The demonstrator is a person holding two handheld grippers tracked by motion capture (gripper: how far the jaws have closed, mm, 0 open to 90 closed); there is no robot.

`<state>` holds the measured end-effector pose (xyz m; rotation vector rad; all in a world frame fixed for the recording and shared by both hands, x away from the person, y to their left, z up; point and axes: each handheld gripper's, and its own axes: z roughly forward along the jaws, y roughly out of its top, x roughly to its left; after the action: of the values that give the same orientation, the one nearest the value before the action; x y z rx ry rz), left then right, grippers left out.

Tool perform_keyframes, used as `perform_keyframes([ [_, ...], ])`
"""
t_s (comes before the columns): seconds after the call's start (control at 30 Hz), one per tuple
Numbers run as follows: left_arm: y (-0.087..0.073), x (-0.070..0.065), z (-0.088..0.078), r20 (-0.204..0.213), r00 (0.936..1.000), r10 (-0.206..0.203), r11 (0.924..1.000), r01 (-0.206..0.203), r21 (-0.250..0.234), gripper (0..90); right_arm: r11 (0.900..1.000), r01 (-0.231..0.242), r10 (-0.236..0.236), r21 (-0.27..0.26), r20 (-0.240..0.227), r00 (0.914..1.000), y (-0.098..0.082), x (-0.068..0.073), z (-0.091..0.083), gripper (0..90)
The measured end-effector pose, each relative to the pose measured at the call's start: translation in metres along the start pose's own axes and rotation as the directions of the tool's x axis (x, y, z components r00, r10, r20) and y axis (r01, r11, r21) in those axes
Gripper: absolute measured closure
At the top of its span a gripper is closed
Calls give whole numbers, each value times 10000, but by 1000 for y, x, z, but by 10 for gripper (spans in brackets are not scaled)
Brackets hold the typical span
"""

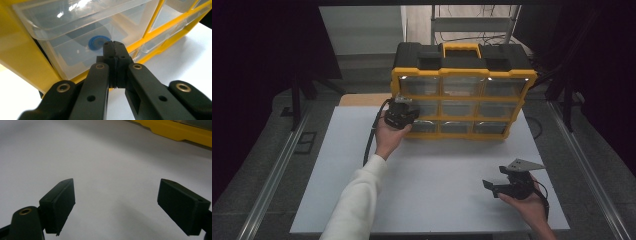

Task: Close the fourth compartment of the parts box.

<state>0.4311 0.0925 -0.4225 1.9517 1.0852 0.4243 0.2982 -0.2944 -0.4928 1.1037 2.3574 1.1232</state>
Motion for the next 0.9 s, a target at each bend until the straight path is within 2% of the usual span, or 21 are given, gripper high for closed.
perform_keyframes([
  [0.13,1,-1,3,101,9999,-43,10000,43,26,896,10000,6,-7,28,26,10000,0,-1,0,151],
  [0.3,1,-5,4,198,9997,114,9999,-116,94,896,10000,-9,9,45,7,10000,0,-1,1,151],
  [0.43,0,-11,-4,299,9984,481,9988,-481,-7,896,10000,12,-12,80,-1,10000,0,-1,1,151],
  [0.57,-5,-15,-14,565,9969,556,9984,-550,-117,895,10000,39,-39,87,-1,10000,0,0,2,151],
  [0.9,-32,-25,-40,817,9925,908,9949,-868,-515,894,9998,52,-52,176,9,10000,0,0,4,151],
])
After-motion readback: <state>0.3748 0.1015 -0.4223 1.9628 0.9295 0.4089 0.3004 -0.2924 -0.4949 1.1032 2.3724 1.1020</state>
